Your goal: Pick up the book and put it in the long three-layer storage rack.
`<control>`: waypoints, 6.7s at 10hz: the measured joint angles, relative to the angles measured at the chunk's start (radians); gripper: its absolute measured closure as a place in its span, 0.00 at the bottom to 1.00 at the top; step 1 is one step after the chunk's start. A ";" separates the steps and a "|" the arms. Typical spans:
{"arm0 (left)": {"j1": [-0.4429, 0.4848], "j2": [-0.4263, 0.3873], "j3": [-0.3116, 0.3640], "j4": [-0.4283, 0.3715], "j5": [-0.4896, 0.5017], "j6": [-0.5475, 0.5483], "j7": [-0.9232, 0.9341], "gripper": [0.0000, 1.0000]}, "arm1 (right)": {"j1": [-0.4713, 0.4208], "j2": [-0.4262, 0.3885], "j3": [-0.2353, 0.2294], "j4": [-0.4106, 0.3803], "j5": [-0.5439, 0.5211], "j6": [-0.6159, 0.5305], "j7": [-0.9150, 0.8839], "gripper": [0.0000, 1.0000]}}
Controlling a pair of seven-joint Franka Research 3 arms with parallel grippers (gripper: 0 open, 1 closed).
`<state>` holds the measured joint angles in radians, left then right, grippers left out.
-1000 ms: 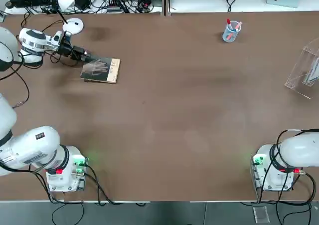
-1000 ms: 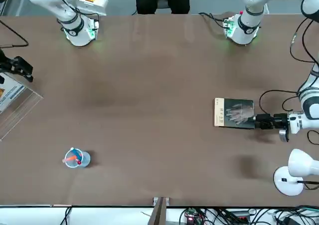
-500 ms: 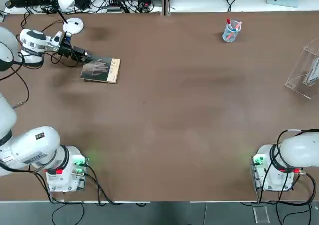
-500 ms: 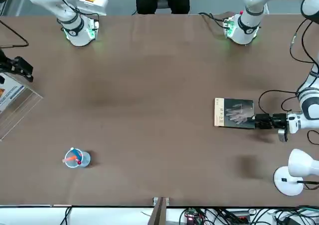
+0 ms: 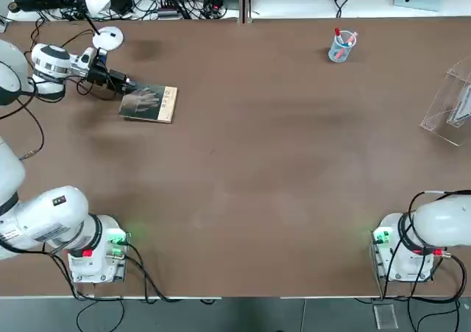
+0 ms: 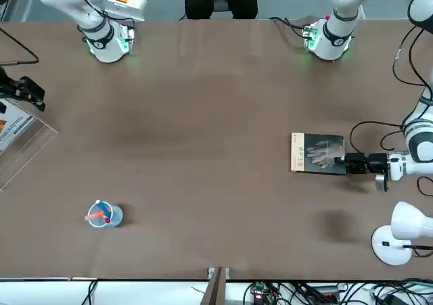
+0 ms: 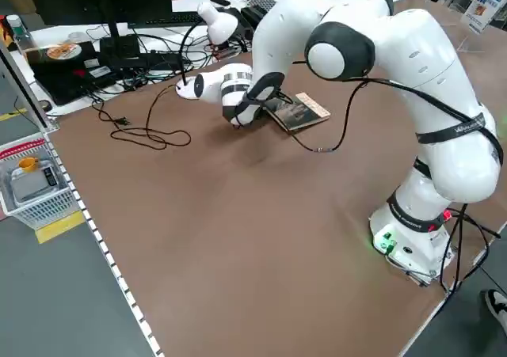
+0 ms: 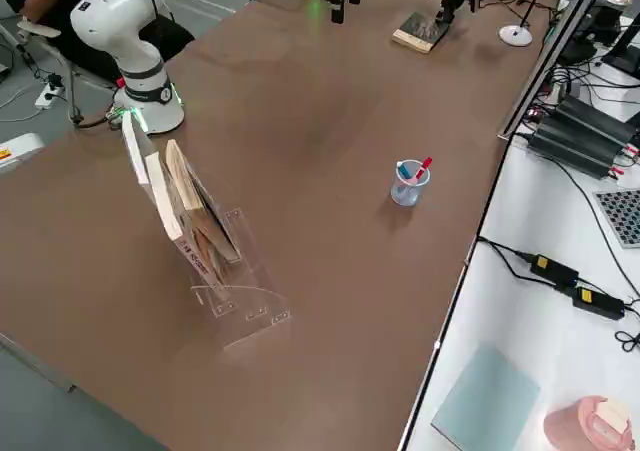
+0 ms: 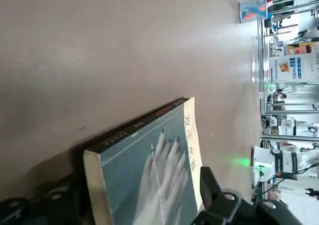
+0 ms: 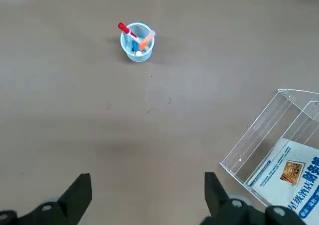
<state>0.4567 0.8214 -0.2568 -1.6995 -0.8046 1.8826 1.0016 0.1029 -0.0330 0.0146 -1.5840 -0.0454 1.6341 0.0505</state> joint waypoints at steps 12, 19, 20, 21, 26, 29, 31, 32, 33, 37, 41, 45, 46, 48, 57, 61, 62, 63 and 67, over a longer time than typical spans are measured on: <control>0.000 0.008 0.000 0.003 0.000 -0.016 0.001 0.42 | 0.000 0.000 -0.001 0.001 0.000 -0.031 -0.001 0.00; 0.000 0.011 0.001 0.010 0.000 -0.029 0.001 0.56 | 0.000 0.000 -0.001 0.001 0.000 -0.030 -0.016 0.00; 0.001 0.014 0.002 0.010 0.000 -0.037 0.001 0.65 | 0.000 0.000 -0.001 0.001 0.000 -0.030 -0.016 0.00; 0.002 0.019 0.002 0.010 0.000 -0.041 0.001 0.65 | 0.000 0.000 -0.001 0.001 0.000 -0.030 -0.016 0.00; 0.008 0.024 0.002 0.021 0.000 -0.083 0.002 0.99 | 0.000 0.000 -0.001 0.001 0.000 -0.029 -0.016 0.00; 0.008 0.024 0.002 0.037 0.000 -0.112 0.002 0.99 | 0.000 0.000 0.000 0.001 0.000 -0.028 -0.016 0.00; 0.007 0.024 0.002 0.045 0.000 -0.122 0.002 0.99 | 0.000 0.000 0.000 0.001 0.007 -0.028 -0.016 0.00; 0.006 0.024 0.002 0.051 0.000 -0.130 -0.002 0.99 | 0.000 0.000 0.000 0.001 0.013 -0.028 -0.016 0.00; 0.005 0.024 0.002 0.058 0.000 -0.148 -0.020 1.00 | 0.000 0.000 0.000 0.001 0.019 -0.027 -0.016 0.00; -0.001 0.024 -0.011 0.118 0.000 -0.262 -0.176 1.00 | 0.000 0.000 0.004 0.001 0.025 -0.017 -0.016 0.00; -0.003 0.022 -0.090 0.183 0.000 -0.319 -0.343 1.00 | 0.000 0.000 0.005 0.001 0.026 -0.014 -0.016 0.00; -0.005 0.013 -0.206 0.215 -0.032 -0.323 -0.510 1.00 | 0.000 0.001 0.006 0.001 0.026 -0.009 -0.016 0.00; -0.008 0.009 -0.229 0.225 -0.050 -0.322 -0.552 1.00 | 0.000 0.003 0.006 0.001 0.026 -0.009 -0.016 0.00; -0.014 -0.001 -0.275 0.248 -0.062 -0.293 -0.615 1.00 | 0.000 0.010 0.006 0.000 0.027 -0.003 -0.016 0.00; -0.045 -0.019 -0.481 0.255 -0.088 -0.063 -0.690 1.00 | 0.015 0.054 0.006 -0.001 0.066 0.074 -0.015 0.00; -0.128 -0.018 -0.485 0.249 -0.170 0.001 -0.690 1.00 | 0.015 0.119 0.005 -0.003 0.088 0.165 -0.016 0.00; -0.149 -0.017 -0.485 0.248 -0.197 0.020 -0.690 1.00 | 0.015 0.143 0.006 -0.003 0.089 0.197 -0.016 0.00; -0.170 -0.016 -0.485 0.247 -0.227 0.040 -0.690 1.00 | 0.015 0.167 0.006 -0.004 0.090 0.228 -0.016 0.00; -0.268 -0.016 -0.486 0.246 -0.320 0.150 -0.690 1.00 | 0.013 0.220 0.004 -0.004 0.162 0.287 -0.015 0.00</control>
<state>0.1889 0.8055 -0.7426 -1.4538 -1.1248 2.0324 0.3115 0.1163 0.1866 0.0188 -1.5876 0.1167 1.9212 0.0354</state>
